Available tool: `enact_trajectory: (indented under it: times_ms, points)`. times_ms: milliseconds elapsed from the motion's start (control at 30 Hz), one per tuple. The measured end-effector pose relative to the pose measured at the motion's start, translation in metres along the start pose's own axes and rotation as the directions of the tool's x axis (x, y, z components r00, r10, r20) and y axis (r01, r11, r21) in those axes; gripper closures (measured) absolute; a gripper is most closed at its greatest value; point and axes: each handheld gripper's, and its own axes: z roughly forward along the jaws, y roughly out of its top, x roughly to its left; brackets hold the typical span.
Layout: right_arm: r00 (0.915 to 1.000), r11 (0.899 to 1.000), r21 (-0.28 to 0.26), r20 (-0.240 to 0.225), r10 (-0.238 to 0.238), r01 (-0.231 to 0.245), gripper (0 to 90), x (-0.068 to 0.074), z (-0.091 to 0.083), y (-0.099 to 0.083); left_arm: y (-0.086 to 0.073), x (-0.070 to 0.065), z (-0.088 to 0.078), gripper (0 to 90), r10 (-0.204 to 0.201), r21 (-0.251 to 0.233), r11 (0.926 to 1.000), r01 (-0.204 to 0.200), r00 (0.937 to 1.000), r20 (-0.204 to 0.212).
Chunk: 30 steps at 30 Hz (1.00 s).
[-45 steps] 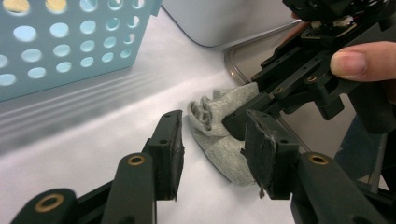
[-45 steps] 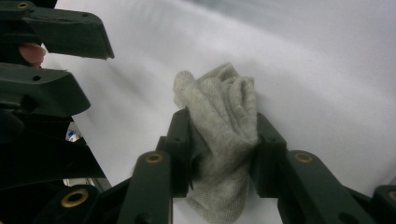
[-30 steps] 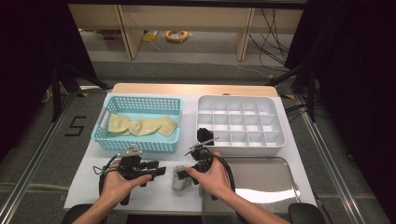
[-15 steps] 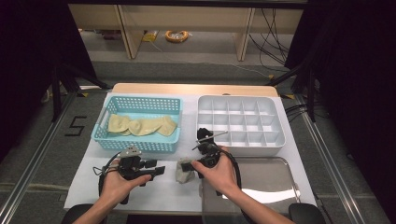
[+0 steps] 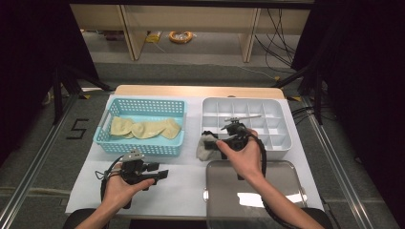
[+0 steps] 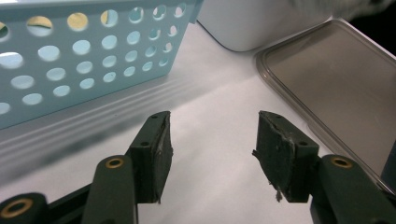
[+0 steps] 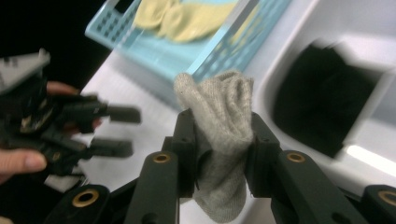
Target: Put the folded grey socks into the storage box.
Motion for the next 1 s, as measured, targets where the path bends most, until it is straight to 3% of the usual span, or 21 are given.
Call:
enact_trajectory:
  times_ms: [33,67,167,233,267,300,367,400,467,500,533,600,633,667,700,733,900,1000]
  points:
    - [1.0,1.0,0.0,0.0,0.0,0.0,70.7,0.0,0.0,0.0,0.0,0.0,0.0,44.3,-0.002,0.001,1.0,0.002,1.0,0.0]
    - [0.9993,1.0,-0.027,0.037,0.007,-0.006,70.7,-0.007,-0.009,0.008,0.0,0.0,0.0,43.5,-0.004,0.002,1.0,0.004,1.0,-0.003]
    - [0.997,0.998,-0.054,0.075,0.016,-0.012,70.7,-0.018,-0.018,0.018,0.0,0.0,0.001,43.2,0.001,0.004,1.0,-0.001,1.0,-0.002]
    - [0.9962,0.998,-0.057,0.085,0.02,-0.015,70.7,-0.022,-0.02,0.021,0.0,-0.001,0.001,43.2,0.002,0.005,1.0,-0.002,1.0,-0.002]
    - [0.9919,0.997,-0.065,0.121,0.038,-0.031,70.7,-0.033,-0.023,0.025,0.0,-0.001,0.001,43.2,0.003,0.006,1.0,-0.003,1.0,-0.005]
    - [0.9919,0.997,-0.065,0.121,0.038,-0.031,70.7,-0.033,-0.023,0.025,0.0,-0.001,0.001,43.2,0.003,0.006,1.0,-0.003,1.0,-0.005]
    - [0.9845,0.998,-0.058,0.172,0.033,-0.023,70.6,-0.046,-0.022,0.027,-0.001,-0.001,0.002,43.2,0.001,0.009,1.0,-0.001,1.0,-0.004]
    - [0.9826,0.998,-0.055,0.18,0.045,-0.036,70.6,-0.047,-0.021,0.027,-0.001,-0.001,0.002,43.2,0.0,0.009,1.0,0.0,1.0,-0.003]
    - [0.9762,0.999,-0.038,0.216,0.015,-0.007,70.6,-0.053,-0.016,0.025,0.0,-0.001,0.002,43.2,0.002,0.009,1.0,-0.002,1.0,-0.003]
    - [0.9777,1.0,-0.031,0.21,0.01,-0.004,70.6,-0.056,-0.013,0.024,0.0,-0.001,0.002,43.2,0.004,0.01,0.9999,-0.004,1.0,-0.003]
    - [0.9734,1.0,-0.022,0.229,0.014,-0.009,70.5,-0.057,-0.011,0.023,0.0,-0.001,0.002,43.2,0.004,0.01,0.9999,-0.004,1.0,-0.002]
    - [0.9746,1.0,-0.014,0.224,0.01,-0.007,70.5,-0.059,-0.008,0.022,-0.001,-0.001,0.002,43.2,0.006,0.01,0.9999,-0.006,1.0,-0.001]
    - [0.9665,1.0,-0.007,0.256,0.013,-0.012,70.5,-0.06,-0.006,0.022,-0.001,-0.001,0.002,43.2,0.006,0.01,0.9999,-0.006,1.0,-0.002]
    - [0.9649,1.0,0.002,0.263,-0.005,0.005,70.5,-0.063,-0.004,0.021,-0.001,-0.002,0.002,43.2,0.005,0.011,0.9999,-0.005,1.0,-0.005]
    - [0.9594,1.0,0.003,0.281,0.024,-0.026,70.5,-0.062,-0.001,0.019,-0.001,-0.001,0.002,43.2,0.006,0.012,0.9999,-0.006,1.0,-0.006]
    - [0.9561,0.999,0.035,0.293,0.018,-0.03,70.4,-0.063,0.003,0.019,-0.002,-0.001,0.003,43.2,0.006,0.012,0.9999,-0.006,1.0,-0.002]
    - [0.952,0.997,0.075,0.303,-0.04,0.018,70.3,-0.064,0.011,0.017,-0.001,-0.002,0.003,43.2,0.01,0.013,0.9999,-0.01,1.0,0.001]
    - [0.9521,0.998,0.069,0.305,-0.022,0.001,70.3,-0.062,0.013,0.016,-0.002,-0.002,0.003,43.2,0.01,0.015,0.9998,-0.01,0.9999,0.0]
